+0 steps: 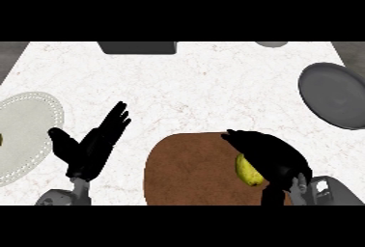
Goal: Pick the pear from the cutting board and place it in the pan
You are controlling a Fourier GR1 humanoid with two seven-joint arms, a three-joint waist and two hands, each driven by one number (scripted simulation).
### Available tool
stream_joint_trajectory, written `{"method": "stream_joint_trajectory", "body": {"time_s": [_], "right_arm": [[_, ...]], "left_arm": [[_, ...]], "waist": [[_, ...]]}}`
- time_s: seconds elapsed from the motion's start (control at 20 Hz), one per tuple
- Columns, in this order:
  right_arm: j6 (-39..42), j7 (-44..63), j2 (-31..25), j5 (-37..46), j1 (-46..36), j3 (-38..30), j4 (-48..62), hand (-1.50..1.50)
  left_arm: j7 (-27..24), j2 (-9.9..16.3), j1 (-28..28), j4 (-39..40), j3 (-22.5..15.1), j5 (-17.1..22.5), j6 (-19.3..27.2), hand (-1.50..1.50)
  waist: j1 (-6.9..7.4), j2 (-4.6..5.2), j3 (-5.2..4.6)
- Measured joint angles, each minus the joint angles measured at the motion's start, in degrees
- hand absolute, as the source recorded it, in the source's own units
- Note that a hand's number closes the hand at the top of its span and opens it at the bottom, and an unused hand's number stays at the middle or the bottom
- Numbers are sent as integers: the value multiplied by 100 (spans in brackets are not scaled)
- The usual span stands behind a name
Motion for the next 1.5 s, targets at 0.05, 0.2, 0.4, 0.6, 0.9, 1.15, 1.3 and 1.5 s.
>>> {"method": "stream_joint_trajectory", "body": {"time_s": [0.05, 0.2, 0.4, 0.6, 0.9, 1.15, 1.3, 1.5], "right_arm": [[3, -26, 4, 171, 3, 28, 61, -150], [69, -166, 26, 521, 120, -61, 140, -150], [64, -631, 133, 1037, 302, -156, 379, -150], [32, -1039, 242, 1445, 490, -289, 594, -150], [-233, -1609, 451, 2141, 728, -335, 961, 150], [-672, -2278, 518, 2732, 504, -269, 1343, 150], [-950, -2728, 462, 3041, 420, -324, 1569, 150], [-1215, -2985, 546, 3502, 478, -345, 1653, 150]], "left_arm": [[-24, -47, -14, 39, 0, -12, -15, 0], [-43, -129, -94, 172, 89, -75, -71, 0], [69, -153, -39, 31, 195, -163, -145, 0], [49, -254, -49, 95, 274, -286, -221, 0], [43, -395, -34, 147, 368, -441, -308, 0], [186, -412, -35, 29, 440, -454, -356, 0], [206, -462, 51, -63, 431, -476, -385, 0], [237, -532, 46, -72, 453, -564, -414, 0]], "waist": [[0, 1, 0], [-7, 3, 0], [-3, 3, 1], [-5, 4, 1], [-6, 4, 1], [13, -5, -7], [16, -11, -10], [1, -21, -21]]}}
